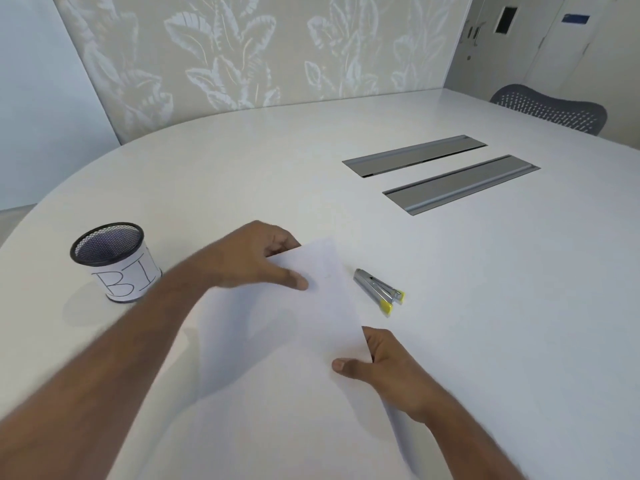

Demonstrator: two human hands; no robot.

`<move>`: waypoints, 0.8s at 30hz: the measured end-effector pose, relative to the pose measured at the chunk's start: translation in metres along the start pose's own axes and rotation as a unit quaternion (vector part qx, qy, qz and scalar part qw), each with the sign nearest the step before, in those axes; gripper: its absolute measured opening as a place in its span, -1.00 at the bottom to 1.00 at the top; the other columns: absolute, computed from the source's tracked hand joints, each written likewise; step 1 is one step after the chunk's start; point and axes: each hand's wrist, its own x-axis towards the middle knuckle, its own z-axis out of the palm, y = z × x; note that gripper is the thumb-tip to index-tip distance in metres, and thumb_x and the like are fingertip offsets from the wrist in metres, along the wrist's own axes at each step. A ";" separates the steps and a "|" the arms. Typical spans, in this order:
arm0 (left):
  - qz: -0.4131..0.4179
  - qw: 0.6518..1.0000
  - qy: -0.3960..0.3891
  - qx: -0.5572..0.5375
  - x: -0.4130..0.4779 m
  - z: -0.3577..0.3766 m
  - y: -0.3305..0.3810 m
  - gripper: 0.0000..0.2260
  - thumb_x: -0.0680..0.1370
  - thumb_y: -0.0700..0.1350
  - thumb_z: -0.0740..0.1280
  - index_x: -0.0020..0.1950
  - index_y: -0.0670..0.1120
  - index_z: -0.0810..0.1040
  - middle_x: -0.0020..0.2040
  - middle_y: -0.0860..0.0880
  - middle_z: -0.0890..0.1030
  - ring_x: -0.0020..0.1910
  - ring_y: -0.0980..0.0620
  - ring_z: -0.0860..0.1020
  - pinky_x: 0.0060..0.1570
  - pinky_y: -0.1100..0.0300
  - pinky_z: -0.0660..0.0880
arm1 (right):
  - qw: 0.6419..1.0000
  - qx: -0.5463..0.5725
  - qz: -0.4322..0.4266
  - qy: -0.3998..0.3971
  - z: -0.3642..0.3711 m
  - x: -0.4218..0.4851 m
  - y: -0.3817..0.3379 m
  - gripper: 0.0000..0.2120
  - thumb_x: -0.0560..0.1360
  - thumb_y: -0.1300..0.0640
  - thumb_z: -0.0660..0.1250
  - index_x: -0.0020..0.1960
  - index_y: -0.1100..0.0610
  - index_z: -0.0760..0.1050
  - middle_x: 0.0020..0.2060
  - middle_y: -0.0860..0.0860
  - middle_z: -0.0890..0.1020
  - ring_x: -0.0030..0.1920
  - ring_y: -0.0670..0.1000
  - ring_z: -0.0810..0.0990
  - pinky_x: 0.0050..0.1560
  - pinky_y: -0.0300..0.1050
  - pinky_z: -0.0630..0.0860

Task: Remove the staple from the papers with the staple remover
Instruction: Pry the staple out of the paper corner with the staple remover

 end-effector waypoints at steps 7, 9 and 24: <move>-0.007 0.991 -0.134 0.006 0.021 -0.001 -0.002 -0.72 0.41 0.11 0.52 -0.05 -0.07 0.73 -0.06 -0.15 0.75 -0.12 -0.14 0.70 -0.02 -0.03 0.59 | 0.997 -0.043 0.034 -0.062 -0.004 0.020 0.004 -0.84 0.49 0.18 0.42 0.06 0.13 0.64 -0.01 0.08 0.75 0.00 0.08 0.72 0.07 0.01 0.62; -0.008 0.993 -0.120 -0.014 0.022 0.001 -0.007 -0.73 0.39 0.12 0.51 -0.12 -0.08 0.72 -0.11 -0.20 0.73 -0.22 -0.08 0.66 -0.10 0.02 0.55 | 0.997 -0.054 0.020 -0.046 -0.005 0.025 0.002 -0.80 0.46 0.02 0.46 -0.01 0.13 0.65 -0.10 0.05 0.75 -0.12 0.05 0.72 -0.08 -0.07 0.62; -0.003 0.996 -0.091 -0.016 0.013 -0.006 -0.003 -0.52 0.39 0.21 0.42 -0.21 -0.25 0.56 -0.33 -0.13 0.53 -0.35 -0.02 0.46 -0.25 0.08 0.35 | 0.818 -0.496 0.009 0.290 -0.059 0.088 0.013 -0.75 0.52 -0.11 0.33 0.11 0.01 0.59 0.01 -0.05 0.53 0.10 0.05 0.48 0.09 -0.04 0.32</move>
